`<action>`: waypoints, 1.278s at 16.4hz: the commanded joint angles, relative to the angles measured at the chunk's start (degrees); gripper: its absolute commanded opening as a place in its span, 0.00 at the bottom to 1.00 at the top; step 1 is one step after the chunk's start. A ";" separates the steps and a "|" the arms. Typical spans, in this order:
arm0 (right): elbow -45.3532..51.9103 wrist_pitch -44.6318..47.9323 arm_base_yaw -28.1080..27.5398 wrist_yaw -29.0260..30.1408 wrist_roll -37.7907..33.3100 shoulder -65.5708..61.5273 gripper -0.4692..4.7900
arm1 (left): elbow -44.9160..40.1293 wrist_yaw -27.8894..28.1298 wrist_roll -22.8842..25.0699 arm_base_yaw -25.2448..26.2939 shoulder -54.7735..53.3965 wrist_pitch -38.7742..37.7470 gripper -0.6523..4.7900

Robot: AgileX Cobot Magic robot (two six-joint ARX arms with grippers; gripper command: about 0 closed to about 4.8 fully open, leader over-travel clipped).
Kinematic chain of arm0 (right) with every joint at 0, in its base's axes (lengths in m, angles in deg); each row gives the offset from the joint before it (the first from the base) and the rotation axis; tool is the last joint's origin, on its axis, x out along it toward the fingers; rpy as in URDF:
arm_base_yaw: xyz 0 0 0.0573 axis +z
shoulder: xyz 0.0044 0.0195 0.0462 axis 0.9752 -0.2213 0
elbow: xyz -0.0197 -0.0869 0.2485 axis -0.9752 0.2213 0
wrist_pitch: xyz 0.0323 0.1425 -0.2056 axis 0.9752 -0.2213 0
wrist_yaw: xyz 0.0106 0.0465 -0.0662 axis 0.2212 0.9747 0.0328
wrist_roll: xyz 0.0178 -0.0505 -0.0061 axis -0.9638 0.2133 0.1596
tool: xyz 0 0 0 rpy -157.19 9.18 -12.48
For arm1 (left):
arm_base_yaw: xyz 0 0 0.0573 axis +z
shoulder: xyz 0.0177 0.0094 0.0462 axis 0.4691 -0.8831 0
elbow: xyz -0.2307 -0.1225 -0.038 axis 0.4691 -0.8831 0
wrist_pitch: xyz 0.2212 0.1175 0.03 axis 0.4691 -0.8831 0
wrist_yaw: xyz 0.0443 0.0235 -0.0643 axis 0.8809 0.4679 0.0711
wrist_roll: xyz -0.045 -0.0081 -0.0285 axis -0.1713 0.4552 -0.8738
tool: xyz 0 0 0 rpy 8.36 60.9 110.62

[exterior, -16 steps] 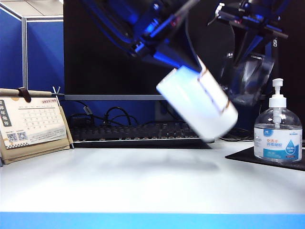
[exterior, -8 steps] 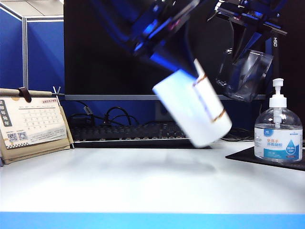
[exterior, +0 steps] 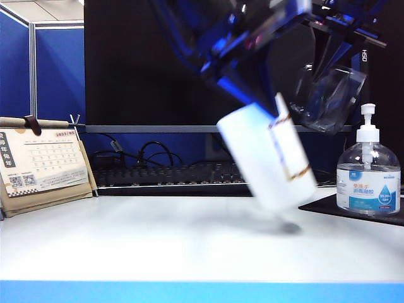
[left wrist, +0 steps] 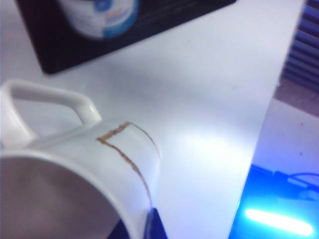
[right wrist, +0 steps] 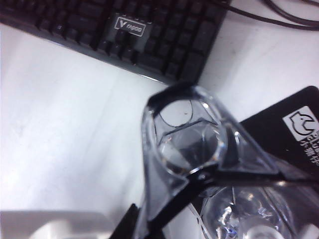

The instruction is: Swap the positions of the transparent plastic cup and the white ceramic cup.

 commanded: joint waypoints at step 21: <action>-0.57 4.24 -2.49 5.44 -2.43 1.51 0.08 | 16.15 2.36 8.87 -3.06 -11.37 -10.91 0.11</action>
